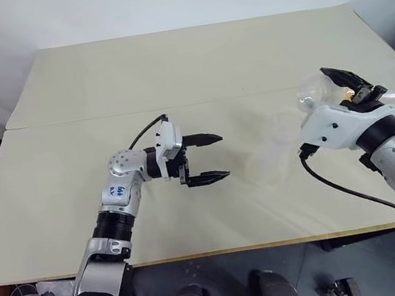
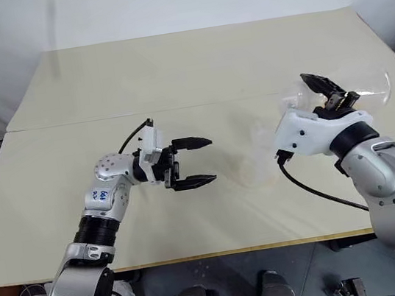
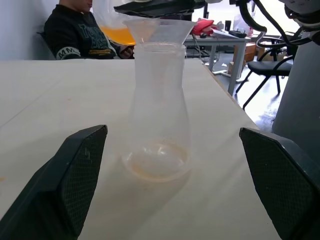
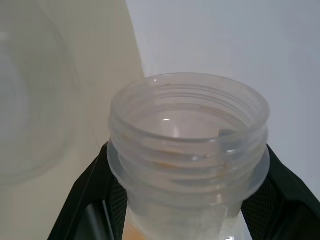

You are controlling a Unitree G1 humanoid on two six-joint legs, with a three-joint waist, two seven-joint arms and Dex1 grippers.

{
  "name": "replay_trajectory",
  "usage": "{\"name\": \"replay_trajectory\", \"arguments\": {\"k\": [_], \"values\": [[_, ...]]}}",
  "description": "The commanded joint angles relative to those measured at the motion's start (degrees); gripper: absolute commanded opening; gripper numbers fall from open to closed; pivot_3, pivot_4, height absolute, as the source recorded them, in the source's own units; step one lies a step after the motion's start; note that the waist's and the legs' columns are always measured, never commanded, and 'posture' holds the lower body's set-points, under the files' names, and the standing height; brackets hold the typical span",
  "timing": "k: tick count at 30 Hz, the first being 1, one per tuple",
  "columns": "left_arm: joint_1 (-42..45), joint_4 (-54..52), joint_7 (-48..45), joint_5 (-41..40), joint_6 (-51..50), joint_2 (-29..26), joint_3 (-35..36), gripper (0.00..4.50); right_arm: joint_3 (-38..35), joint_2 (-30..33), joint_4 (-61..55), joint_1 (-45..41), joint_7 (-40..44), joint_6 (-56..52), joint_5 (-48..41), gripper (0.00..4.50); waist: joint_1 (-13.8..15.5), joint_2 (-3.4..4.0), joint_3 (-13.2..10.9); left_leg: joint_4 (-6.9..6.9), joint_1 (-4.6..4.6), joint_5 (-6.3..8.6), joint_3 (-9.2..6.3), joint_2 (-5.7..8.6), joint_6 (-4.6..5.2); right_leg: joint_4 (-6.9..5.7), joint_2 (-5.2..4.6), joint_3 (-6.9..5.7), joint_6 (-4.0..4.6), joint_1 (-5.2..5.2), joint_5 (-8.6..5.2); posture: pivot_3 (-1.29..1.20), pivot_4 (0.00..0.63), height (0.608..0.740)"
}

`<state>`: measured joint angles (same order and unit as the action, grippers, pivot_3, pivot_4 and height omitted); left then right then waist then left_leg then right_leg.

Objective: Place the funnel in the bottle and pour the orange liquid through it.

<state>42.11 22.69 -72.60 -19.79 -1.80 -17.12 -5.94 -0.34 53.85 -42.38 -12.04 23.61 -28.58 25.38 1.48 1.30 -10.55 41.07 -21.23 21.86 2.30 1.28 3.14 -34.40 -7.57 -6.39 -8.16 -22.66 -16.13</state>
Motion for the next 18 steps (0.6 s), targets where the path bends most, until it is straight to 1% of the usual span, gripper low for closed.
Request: {"name": "replay_trajectory", "arguments": {"k": [1,6,18], "values": [[-0.1,-1.1,0.0,0.2,0.8,-0.9,0.5,4.5,-1.2,1.7,-0.7,-1.2,1.2,2.8,4.4,2.47,0.0,0.0,0.0,0.0,0.0,0.0,0.0,0.0,0.0,0.0,0.0,0.0,0.0,0.0,0.0,0.0,0.15,0.74],[0.3,-1.1,0.5,0.2,0.7,-0.6,0.4,4.5,-1.4,1.4,0.5,-1.6,2.6,5.8,7.5,2.47,0.0,0.0,0.0,0.0,0.0,0.0,0.0,0.01,0.0,0.0,0.0,0.0,0.0,0.0,0.0,0.0,0.15,0.74],[0.9,-0.7,0.7,0.0,0.5,-0.3,0.3,4.5,-3.2,3.1,2.6,-1.5,5.8,14.9,13.7,2.47,0.0,0.0,0.0,0.0,0.0,0.0,0.0,0.0,-0.01,0.0,0.0,0.0,0.0,0.0,0.0,0.0,0.15,0.74]]}}
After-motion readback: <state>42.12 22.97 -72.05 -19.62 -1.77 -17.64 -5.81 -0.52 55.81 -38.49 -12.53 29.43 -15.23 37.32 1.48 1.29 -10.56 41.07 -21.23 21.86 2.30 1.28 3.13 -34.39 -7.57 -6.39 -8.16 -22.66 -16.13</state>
